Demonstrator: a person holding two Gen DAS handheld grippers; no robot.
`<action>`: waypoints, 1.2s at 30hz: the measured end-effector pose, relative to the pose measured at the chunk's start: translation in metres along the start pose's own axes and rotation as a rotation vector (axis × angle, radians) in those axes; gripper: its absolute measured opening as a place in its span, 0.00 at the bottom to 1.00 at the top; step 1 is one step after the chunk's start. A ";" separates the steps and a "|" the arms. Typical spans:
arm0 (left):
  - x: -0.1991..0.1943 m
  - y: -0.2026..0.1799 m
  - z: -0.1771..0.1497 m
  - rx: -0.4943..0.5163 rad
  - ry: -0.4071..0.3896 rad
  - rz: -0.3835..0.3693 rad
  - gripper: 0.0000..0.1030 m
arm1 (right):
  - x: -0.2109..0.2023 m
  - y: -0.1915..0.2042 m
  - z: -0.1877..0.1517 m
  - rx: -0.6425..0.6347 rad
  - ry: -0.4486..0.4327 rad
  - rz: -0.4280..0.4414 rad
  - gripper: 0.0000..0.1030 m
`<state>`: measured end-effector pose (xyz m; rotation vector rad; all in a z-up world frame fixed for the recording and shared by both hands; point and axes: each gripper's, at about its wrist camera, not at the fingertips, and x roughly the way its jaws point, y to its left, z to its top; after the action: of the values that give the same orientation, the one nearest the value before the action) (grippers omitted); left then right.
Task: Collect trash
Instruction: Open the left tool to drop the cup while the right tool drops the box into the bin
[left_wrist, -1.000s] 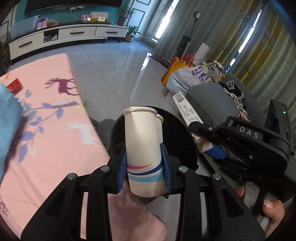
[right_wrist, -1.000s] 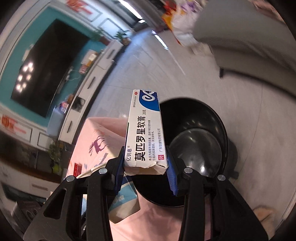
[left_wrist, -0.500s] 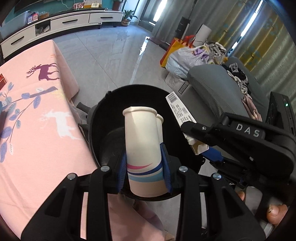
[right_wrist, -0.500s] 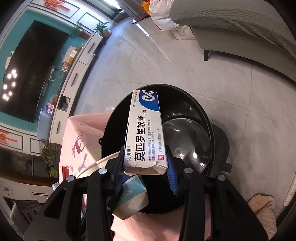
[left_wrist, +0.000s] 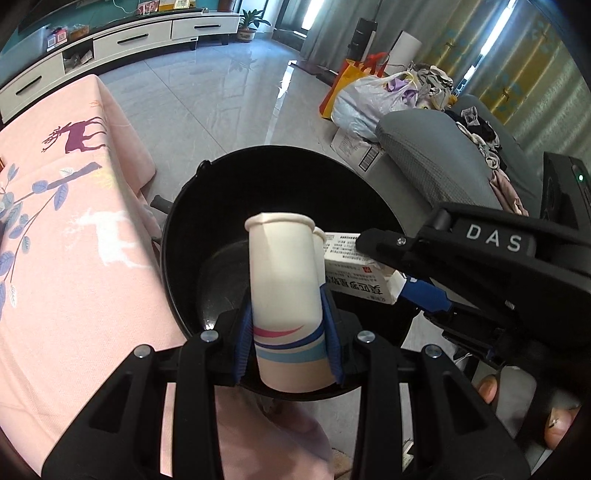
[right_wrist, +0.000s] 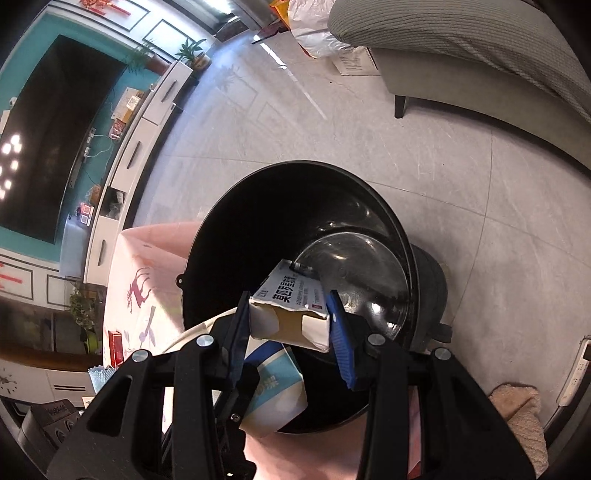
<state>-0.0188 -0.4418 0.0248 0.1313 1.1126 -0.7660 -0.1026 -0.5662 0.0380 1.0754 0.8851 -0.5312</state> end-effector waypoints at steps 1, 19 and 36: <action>0.001 0.000 0.000 0.002 0.001 0.002 0.34 | 0.000 0.000 -0.001 -0.002 -0.001 -0.004 0.40; 0.008 -0.002 -0.001 0.013 0.020 0.013 0.40 | -0.003 0.011 -0.006 -0.042 -0.027 -0.093 0.42; -0.116 0.066 -0.018 -0.051 -0.205 0.125 0.92 | -0.065 0.067 -0.031 -0.199 -0.266 -0.046 0.85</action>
<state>-0.0169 -0.3277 0.0961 0.0765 0.9196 -0.6241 -0.0996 -0.5130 0.1206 0.7840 0.7132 -0.5958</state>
